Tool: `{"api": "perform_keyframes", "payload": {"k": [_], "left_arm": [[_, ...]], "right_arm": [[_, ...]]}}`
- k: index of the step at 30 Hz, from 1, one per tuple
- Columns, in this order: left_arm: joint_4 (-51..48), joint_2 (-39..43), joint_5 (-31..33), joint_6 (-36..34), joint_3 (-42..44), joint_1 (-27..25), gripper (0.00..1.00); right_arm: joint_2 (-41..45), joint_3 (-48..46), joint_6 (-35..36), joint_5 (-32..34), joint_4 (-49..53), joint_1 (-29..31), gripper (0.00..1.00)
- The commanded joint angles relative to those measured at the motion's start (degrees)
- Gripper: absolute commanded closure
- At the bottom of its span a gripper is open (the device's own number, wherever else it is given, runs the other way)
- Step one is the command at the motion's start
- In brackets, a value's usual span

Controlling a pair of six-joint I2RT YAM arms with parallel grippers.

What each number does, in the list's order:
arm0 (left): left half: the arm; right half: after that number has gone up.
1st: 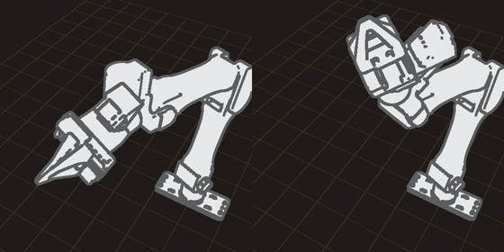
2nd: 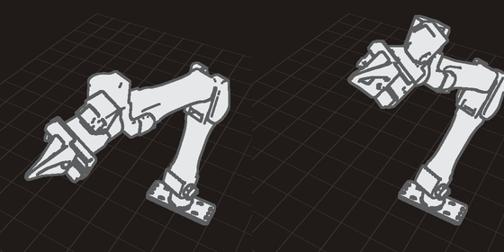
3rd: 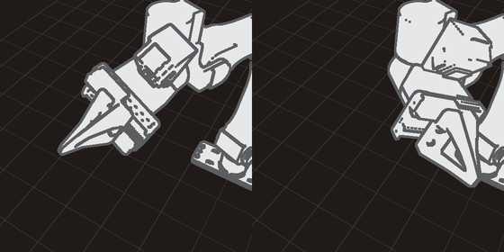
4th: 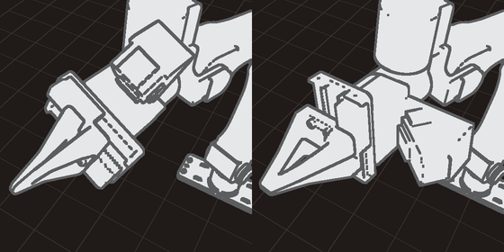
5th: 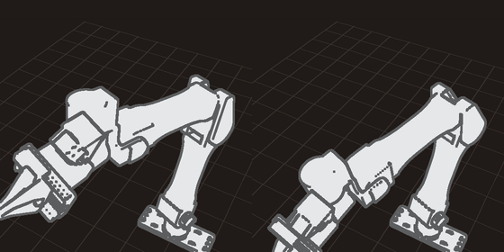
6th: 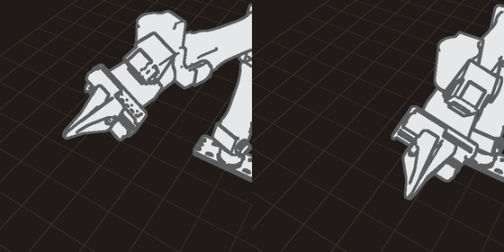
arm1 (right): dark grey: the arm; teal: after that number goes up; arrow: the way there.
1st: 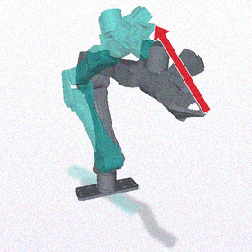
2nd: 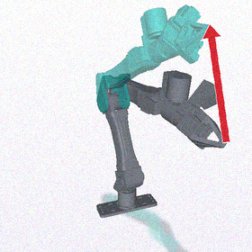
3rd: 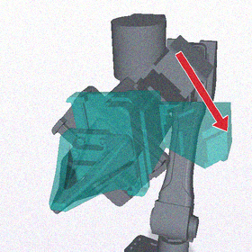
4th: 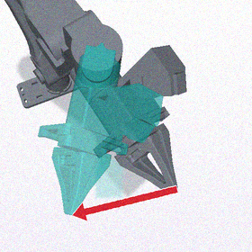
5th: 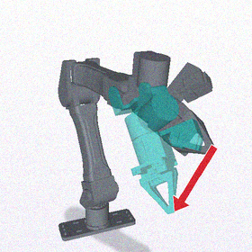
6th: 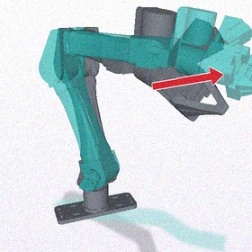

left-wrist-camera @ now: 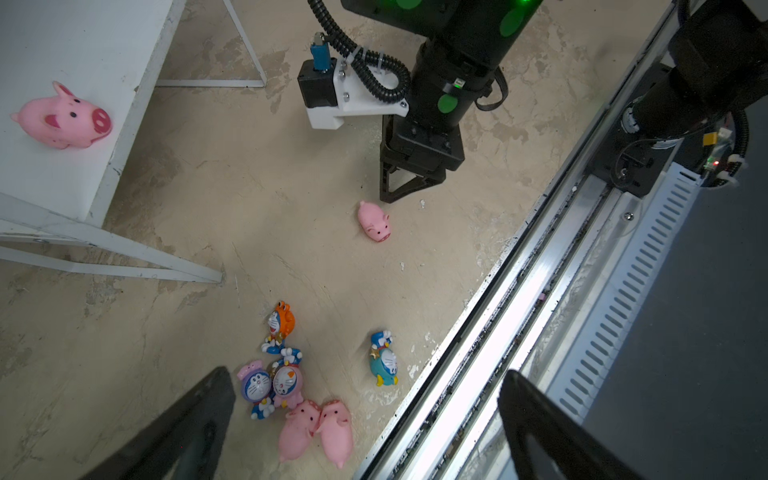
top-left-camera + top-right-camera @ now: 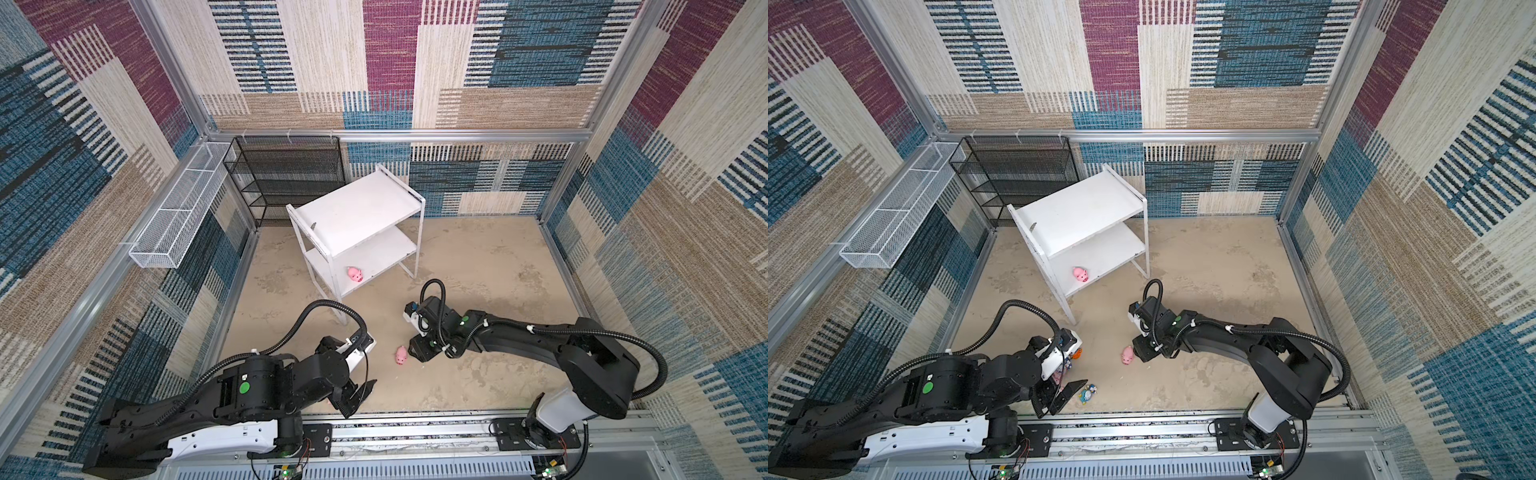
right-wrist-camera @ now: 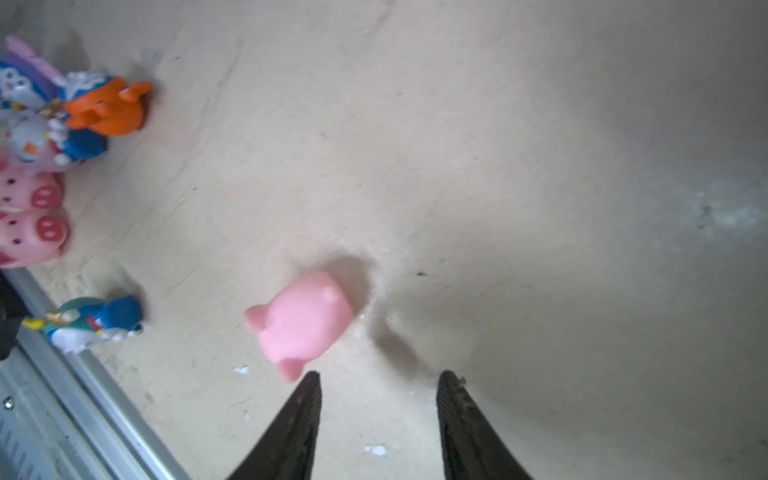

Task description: Place and organize the plastic toys onto the shelf

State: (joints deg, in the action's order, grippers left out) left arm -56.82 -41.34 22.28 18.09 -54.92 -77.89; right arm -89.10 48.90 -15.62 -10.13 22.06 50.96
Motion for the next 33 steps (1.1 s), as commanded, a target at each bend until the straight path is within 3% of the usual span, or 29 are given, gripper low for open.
{"api": "perform_keyframes", "payload": {"k": [1, 5, 13, 27, 33], "left_arm": [[0.10, 0.57, 0.86, 0.39, 0.03, 0.02, 0.01], [0.22, 1.21, 1.10, 0.48, 0.16, 0.02, 0.01], [0.29, 2.26, 1.15, 0.70, 0.24, 0.06, 0.01], [0.41, 2.24, 1.27, 0.59, 0.34, 0.04, 0.01], [0.39, 2.07, 1.45, 0.68, 0.34, 0.02, 0.01]], "right_arm": [[-0.20, 0.43, -3.72, -0.16, -2.42, 2.88, 0.42], [-4.05, 2.24, -6.58, 0.07, -5.60, 6.04, 0.34], [-10.13, 7.87, -7.46, 2.80, -7.33, 7.14, 0.32], [-7.77, 3.06, -5.84, 6.40, -7.73, 8.67, 0.35], [-8.26, 3.34, -5.31, 7.98, -8.21, 8.97, 0.42]]}}
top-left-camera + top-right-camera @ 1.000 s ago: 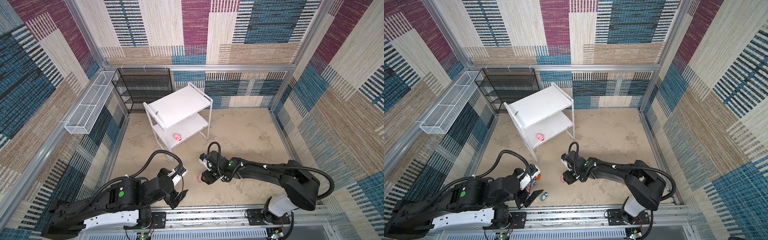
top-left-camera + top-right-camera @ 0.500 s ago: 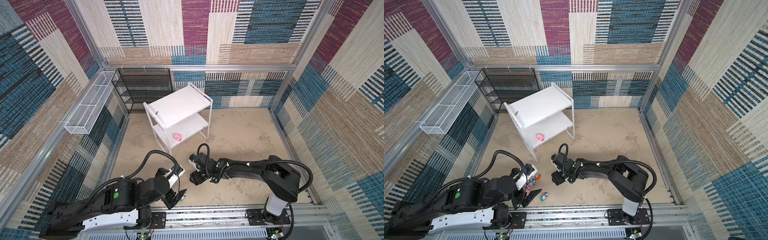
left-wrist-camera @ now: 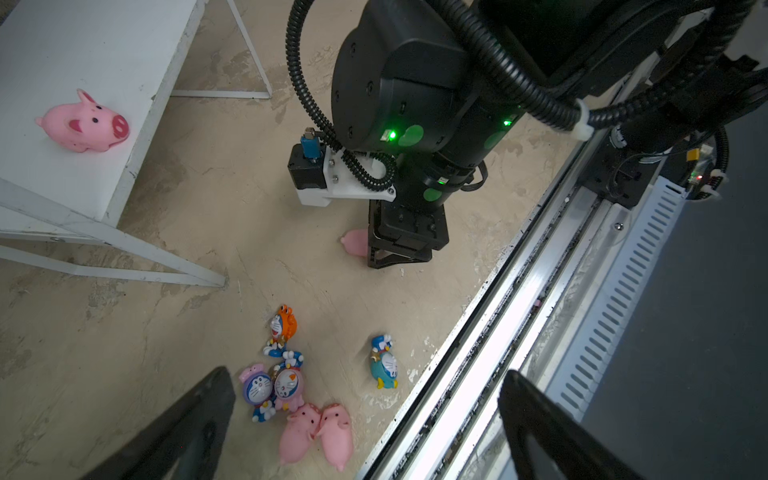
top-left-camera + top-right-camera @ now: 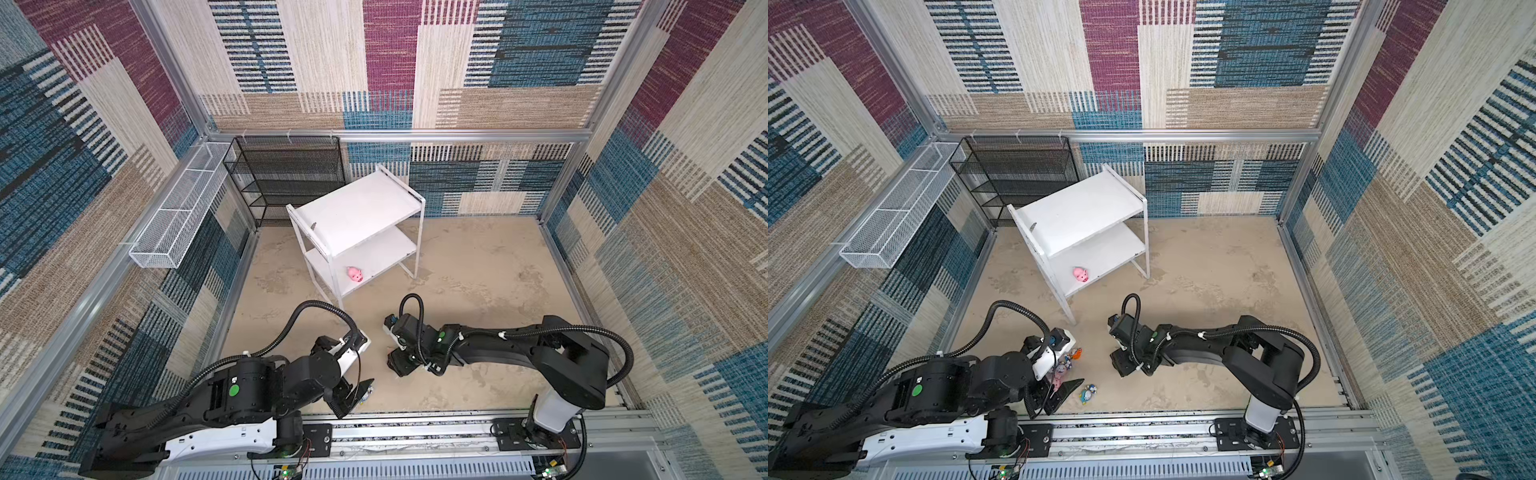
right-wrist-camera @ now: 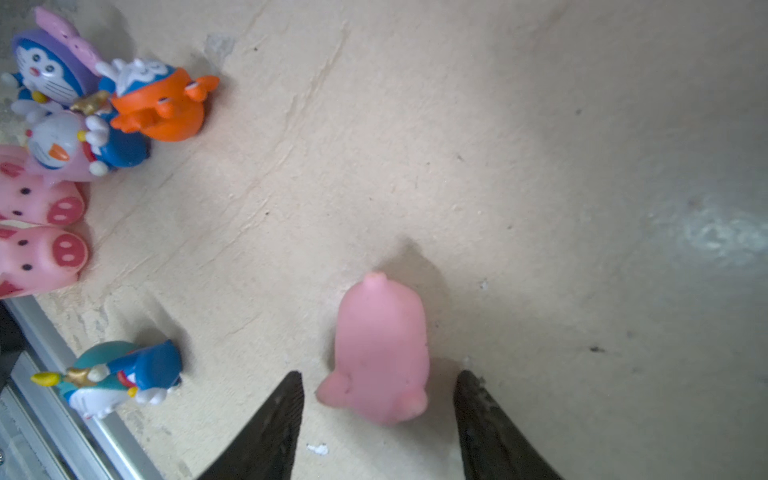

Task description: Place and organize the plastic toys onto the shelf

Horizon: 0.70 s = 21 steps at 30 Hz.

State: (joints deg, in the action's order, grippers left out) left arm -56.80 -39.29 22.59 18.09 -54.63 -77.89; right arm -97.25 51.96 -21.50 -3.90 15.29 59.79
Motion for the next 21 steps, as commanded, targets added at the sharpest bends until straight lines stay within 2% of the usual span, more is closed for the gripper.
{"api": "perform_keyframes", "payload": {"k": [1, 7, 16, 19, 21], "left_arm": [[0.37, 0.00, 1.18, 0.67, 0.05, 0.02, 0.01], [0.37, 0.15, 1.54, 0.72, 0.12, 0.02, 0.01], [0.39, -0.18, 1.67, 0.65, 0.13, 0.02, 0.01], [0.38, -0.29, 1.67, 0.68, 0.14, 0.04, 0.01], [0.33, -0.31, 1.58, 0.66, 0.13, 0.02, 0.01]], "right_arm": [[-0.28, 0.50, 0.75, 2.32, -1.57, 0.14, 0.44], [1.31, 1.21, 2.12, 3.97, -1.96, 0.31, 0.55], [5.14, 1.16, 4.52, 5.39, -1.36, 0.31, 0.63], [4.94, 1.38, 5.37, 4.60, -1.16, 0.32, 0.61], [4.27, 0.86, 5.57, 3.74, -1.51, 0.25, 0.54]]}}
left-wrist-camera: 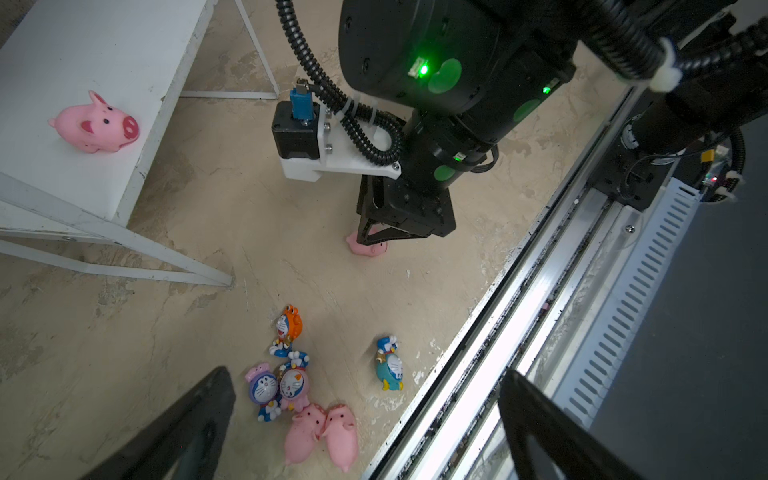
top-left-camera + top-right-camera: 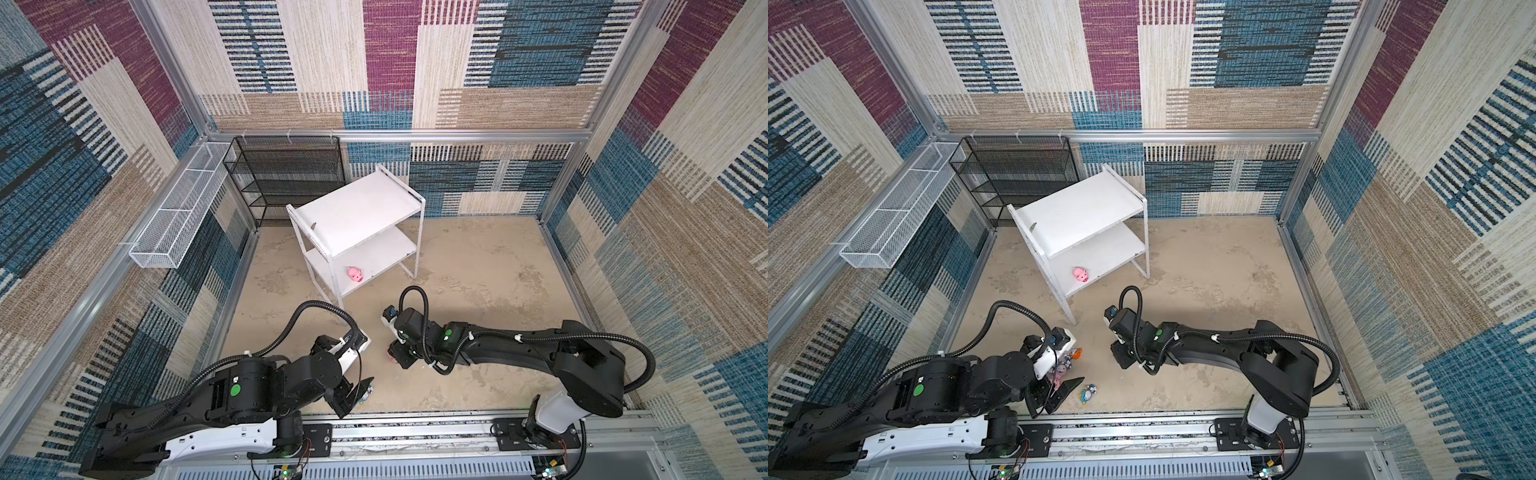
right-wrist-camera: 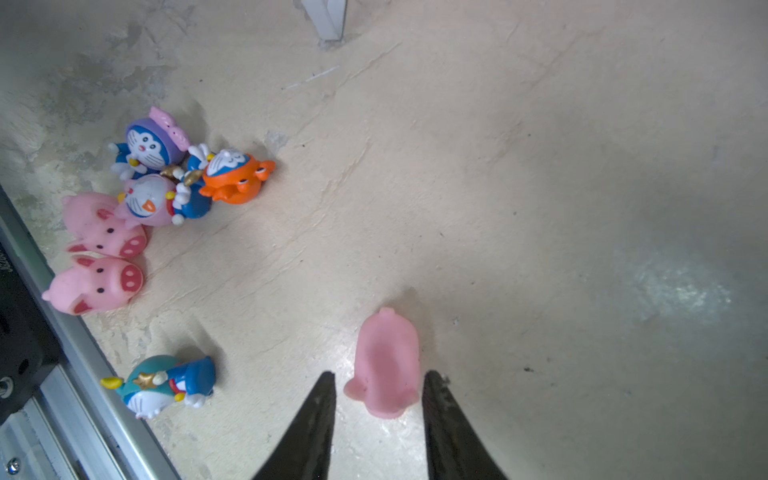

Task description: Place and organize the plastic toys onto the shelf

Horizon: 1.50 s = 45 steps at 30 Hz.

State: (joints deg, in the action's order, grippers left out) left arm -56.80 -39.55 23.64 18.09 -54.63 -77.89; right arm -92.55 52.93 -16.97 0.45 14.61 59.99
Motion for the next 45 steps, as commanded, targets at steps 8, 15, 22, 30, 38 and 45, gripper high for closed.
{"api": "perform_keyframes", "payload": {"k": [8, 15, 22, 30, 38, 45], "left_arm": [[0.35, -0.18, 0.70, 0.57, 0.09, 0.06, 0.01], [0.33, -0.18, 0.87, 0.71, 0.12, 0.02, 0.01], [0.35, 0.04, 1.19, 0.71, 0.23, 0.02, 0.01], [0.37, -1.23, 1.78, 0.35, 0.01, 0.02, 0.01], [0.03, 1.02, 5.82, 0.74, -0.26, 0.04, 0.01], [-1.38, 3.80, 10.85, 2.43, -0.46, 0.02, 0.01]], "right_arm": [[-2.69, -2.76, 0.36, -1.95, -4.82, 0.08, 0.40], [-5.12, -1.48, 1.58, -2.25, -6.05, 0.10, 0.48], [-4.95, -0.46, 2.04, -0.85, -5.56, 0.10, 0.61], [-2.32, 3.00, 4.87, 1.81, -2.70, -0.56, 0.63], [3.29, 8.15, 9.49, 0.71, -2.42, -7.22, 0.64], [4.97, 12.59, 15.74, -0.42, -7.04, -11.03, 0.64]]}}
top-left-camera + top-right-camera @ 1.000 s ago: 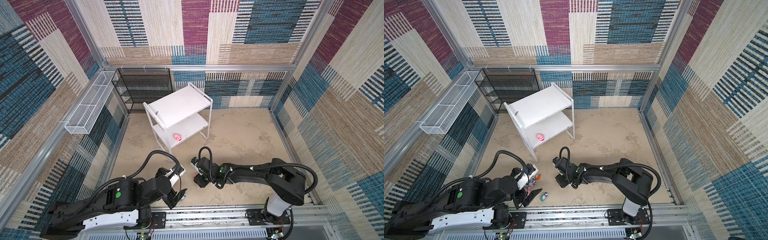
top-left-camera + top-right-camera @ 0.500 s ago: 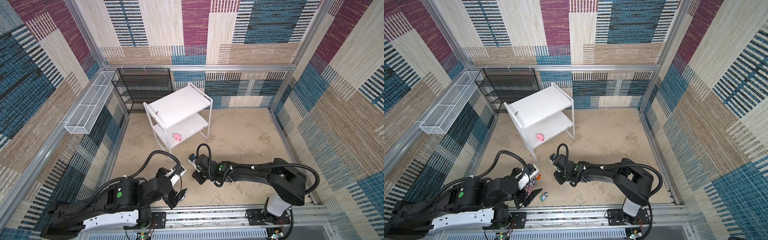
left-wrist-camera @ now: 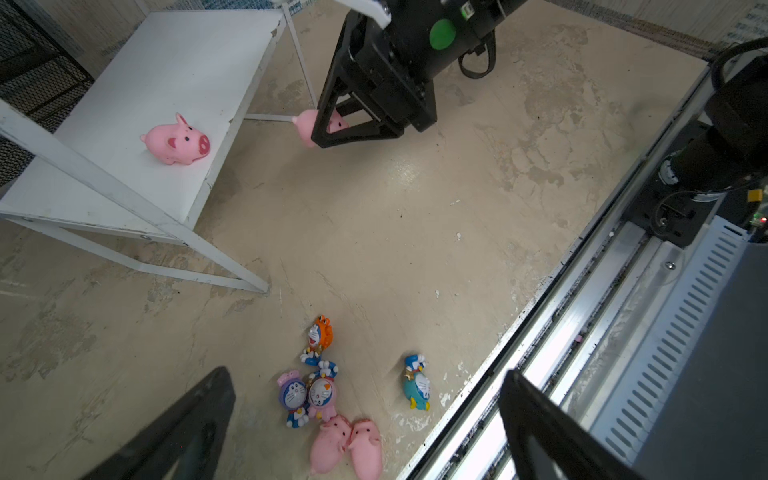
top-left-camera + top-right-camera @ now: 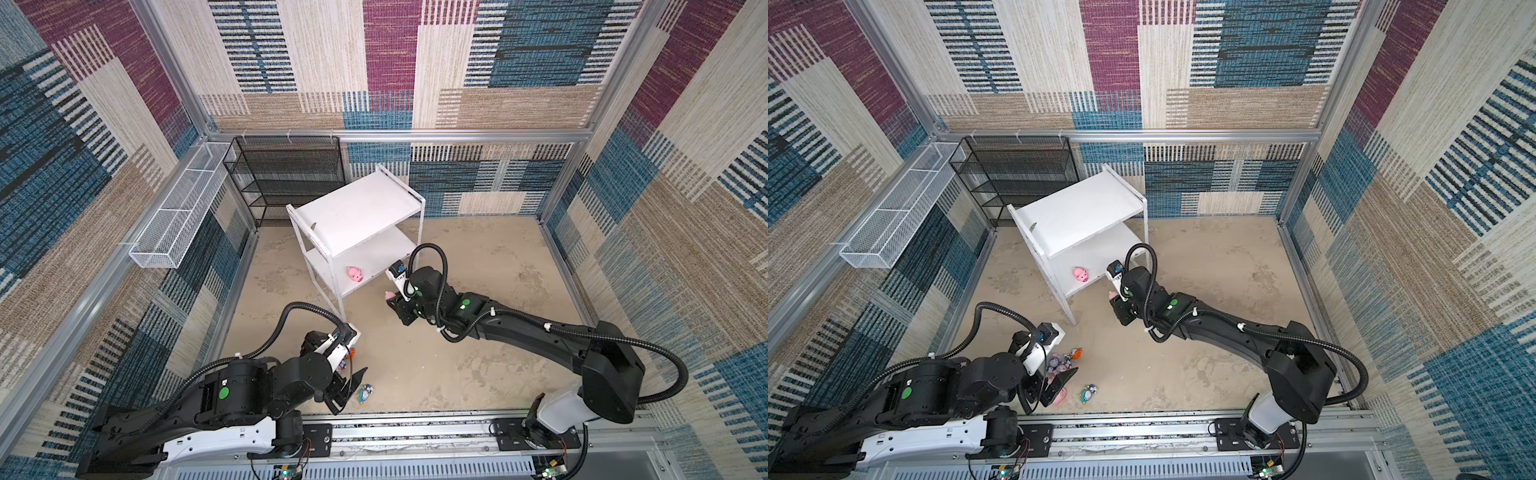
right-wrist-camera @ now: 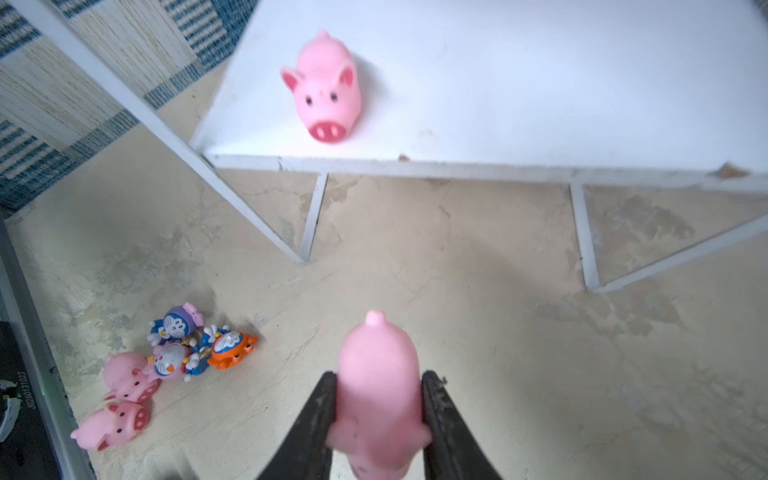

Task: Place and organize the plastic toys onto the shelf
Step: 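Carry the pig with the right gripper onto the cart's lower shelf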

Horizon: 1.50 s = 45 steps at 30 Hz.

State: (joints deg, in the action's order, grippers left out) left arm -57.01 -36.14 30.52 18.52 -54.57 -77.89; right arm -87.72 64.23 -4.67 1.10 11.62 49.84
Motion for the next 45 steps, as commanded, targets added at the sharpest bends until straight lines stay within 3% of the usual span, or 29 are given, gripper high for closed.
{"api": "perform_keyframes", "payload": {"k": [1, 12, 17, 23, 30, 45], "left_arm": [[-1.60, 0.54, 4.94, 2.56, -0.63, 0.02, 0.01], [-1.67, 0.70, 7.30, 3.11, -0.64, 0.11, 0.01], [-1.42, 0.64, 11.58, 3.38, -1.01, 0.04, 0.01], [3.58, 1.51, 15.19, -0.81, 0.56, 0.10, 0.01], [7.25, 2.86, 16.23, -5.06, 1.64, 0.08, 0.01], [8.95, 4.32, 15.88, -5.87, 3.20, 0.10, 0.01]], "right_arm": [[-0.60, 2.37, 3.93, -1.46, -4.51, -1.44, 0.64], [-10.15, 11.75, 6.06, 0.59, -11.86, -3.17, 0.64], [-14.02, 14.61, 5.91, 0.89, -12.78, -3.53, 0.64], [-16.58, 16.40, 5.75, 0.65, -13.02, -4.05, 0.64], [-17.65, 16.92, 5.46, 1.18, -13.22, -4.49, 0.64], [-17.26, 11.71, 3.25, 1.20, -21.01, -4.49, 0.63]]}}
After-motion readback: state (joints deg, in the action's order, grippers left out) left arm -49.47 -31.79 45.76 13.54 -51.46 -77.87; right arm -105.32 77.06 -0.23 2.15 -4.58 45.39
